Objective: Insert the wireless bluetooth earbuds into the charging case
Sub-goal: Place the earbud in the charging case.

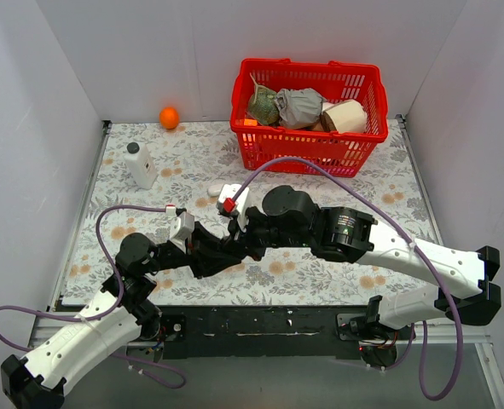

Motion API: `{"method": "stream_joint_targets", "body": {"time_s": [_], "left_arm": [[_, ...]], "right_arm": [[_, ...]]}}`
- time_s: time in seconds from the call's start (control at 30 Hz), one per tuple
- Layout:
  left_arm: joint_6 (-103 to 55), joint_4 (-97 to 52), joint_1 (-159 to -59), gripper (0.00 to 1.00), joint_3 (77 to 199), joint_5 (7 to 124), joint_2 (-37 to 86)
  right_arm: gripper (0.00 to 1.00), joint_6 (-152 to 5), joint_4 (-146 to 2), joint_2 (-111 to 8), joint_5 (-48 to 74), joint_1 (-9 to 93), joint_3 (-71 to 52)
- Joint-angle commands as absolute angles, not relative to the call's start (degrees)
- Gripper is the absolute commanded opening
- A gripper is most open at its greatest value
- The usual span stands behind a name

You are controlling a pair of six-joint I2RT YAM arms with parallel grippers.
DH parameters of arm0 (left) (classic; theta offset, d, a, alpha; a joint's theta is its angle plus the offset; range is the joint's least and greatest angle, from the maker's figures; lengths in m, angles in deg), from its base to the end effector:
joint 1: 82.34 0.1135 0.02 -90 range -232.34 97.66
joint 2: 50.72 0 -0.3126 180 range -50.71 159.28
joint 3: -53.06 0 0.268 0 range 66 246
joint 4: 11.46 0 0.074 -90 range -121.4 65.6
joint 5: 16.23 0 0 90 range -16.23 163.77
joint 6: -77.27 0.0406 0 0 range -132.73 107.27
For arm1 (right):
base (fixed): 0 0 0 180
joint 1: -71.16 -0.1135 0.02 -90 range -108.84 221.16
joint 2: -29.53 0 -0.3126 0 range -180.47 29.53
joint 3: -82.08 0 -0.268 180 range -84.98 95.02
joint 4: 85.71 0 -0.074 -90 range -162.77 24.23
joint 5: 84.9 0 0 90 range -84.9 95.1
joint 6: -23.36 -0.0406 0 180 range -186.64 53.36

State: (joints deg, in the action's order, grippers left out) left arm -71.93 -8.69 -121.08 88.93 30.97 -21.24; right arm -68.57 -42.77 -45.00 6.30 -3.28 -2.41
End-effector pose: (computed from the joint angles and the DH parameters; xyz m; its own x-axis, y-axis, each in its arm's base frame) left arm 0.0737 -0.0945 0.3137 -0.7802 -0.1820 -0.5984 0.6097 -0.0075 -0.7926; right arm 0.0778 0.2826 0.4679 -0.1329 -0.3516 -0.9267 -0.9644 0.2615 0.0391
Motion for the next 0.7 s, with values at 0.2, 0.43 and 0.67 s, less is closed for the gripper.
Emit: {"method": "stream_joint_targets", "body": {"time_s": [0.2,0.43,0.67], "left_arm": [[-73.3,-2.0,-121.1,0.00,89.0,33.4,-22.2],[-73.5,-1.8,-121.1,0.00,88.9,34.3,-22.4],[-73.6,-1.0,-121.1,0.00,88.8,33.4,-22.0]], "right_arm": [[0.01,-68.3,-41.2,-43.2,1.1,-3.8,-4.3],[0.01,-68.6,-41.6,-42.3,0.7,-3.8,-4.7],[0.01,-69.5,-44.1,-39.5,-3.5,-3.9,-6.1]]}}
